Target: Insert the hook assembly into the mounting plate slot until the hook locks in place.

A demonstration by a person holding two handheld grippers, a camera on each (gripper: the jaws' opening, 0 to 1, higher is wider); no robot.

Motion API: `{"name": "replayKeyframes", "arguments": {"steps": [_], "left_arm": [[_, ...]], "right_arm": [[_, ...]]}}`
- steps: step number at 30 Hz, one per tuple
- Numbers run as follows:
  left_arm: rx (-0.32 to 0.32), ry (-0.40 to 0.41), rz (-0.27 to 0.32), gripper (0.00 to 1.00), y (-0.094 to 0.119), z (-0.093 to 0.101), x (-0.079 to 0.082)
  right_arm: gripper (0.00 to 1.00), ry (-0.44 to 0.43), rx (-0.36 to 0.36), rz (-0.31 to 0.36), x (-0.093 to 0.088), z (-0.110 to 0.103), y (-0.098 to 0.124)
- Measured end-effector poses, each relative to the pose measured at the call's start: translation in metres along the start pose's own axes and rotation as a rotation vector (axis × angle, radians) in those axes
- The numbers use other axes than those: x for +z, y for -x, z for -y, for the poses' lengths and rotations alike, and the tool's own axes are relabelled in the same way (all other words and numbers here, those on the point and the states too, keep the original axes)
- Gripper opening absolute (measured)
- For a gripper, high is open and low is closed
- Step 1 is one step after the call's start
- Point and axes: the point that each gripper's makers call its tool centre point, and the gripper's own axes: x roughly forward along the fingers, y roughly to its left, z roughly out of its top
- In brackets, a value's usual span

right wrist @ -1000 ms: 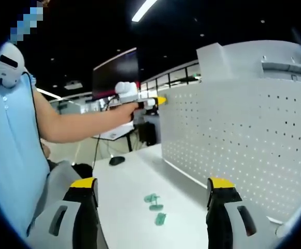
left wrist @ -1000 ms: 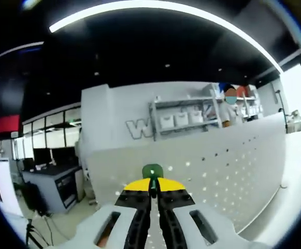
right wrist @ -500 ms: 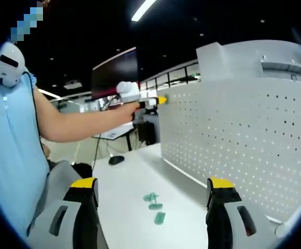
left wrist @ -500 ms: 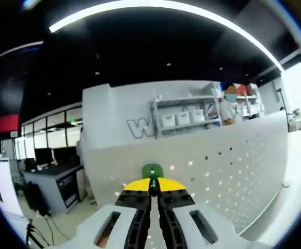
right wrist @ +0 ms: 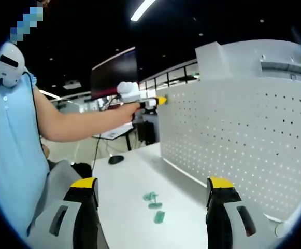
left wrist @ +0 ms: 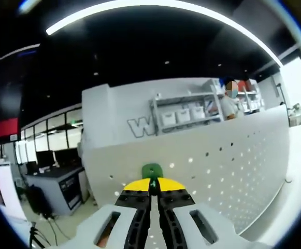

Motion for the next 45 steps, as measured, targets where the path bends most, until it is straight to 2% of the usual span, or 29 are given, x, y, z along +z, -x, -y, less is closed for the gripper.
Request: {"name": "replayKeyframes", "arguments": {"steps": [4, 14, 16, 22, 32, 35, 37, 41, 45], "left_arm": [[0.003, -0.021, -0.003, 0.03, -0.0005, 0.0009, -0.0003], [0.006, -0.179, -0.024, 0.04, -0.0017, 0.004, 0.0004], [0.006, -0.188, -0.026, 0.04, -0.0018, 0.0041, 0.0003], [-0.005, -0.182, -0.021, 0.04, -0.0015, 0.0036, 0.0004], [-0.007, -0.118, -0.018, 0.04, -0.0017, 0.0027, -0.0009], [-0.011, -0.061, -0.022, 0.05, -0.0017, 0.0021, -0.0031], [-0.01, -0.065, -0.027, 0.05, -0.0018, 0.001, -0.0045], [-0.016, -0.021, -0.021, 0.06, -0.002, -0.0003, -0.0053], [-0.011, -0.022, -0.021, 0.06, -0.0014, 0.0002, -0.0056]], "right_arm": [[0.87, 0.0, 0.006, -0.006, -0.0012, -0.0011, -0.0014], [0.86, -0.005, 0.007, -0.007, -0.0018, -0.0013, 0.0006], [0.86, -0.005, 0.009, -0.008, -0.0022, -0.0017, 0.0005], [0.86, -0.007, 0.009, -0.006, -0.0018, -0.0023, 0.0], [0.86, -0.006, 0.003, -0.008, -0.0021, -0.0014, 0.0015], [0.86, -0.007, 0.004, -0.009, -0.0028, -0.0017, 0.001], [0.86, -0.007, 0.005, -0.011, -0.0034, -0.0019, 0.0002], [0.85, -0.008, 0.009, -0.013, -0.0041, -0.0025, -0.0007], [0.85, -0.01, 0.012, -0.011, -0.0037, -0.0036, -0.0011]]}}
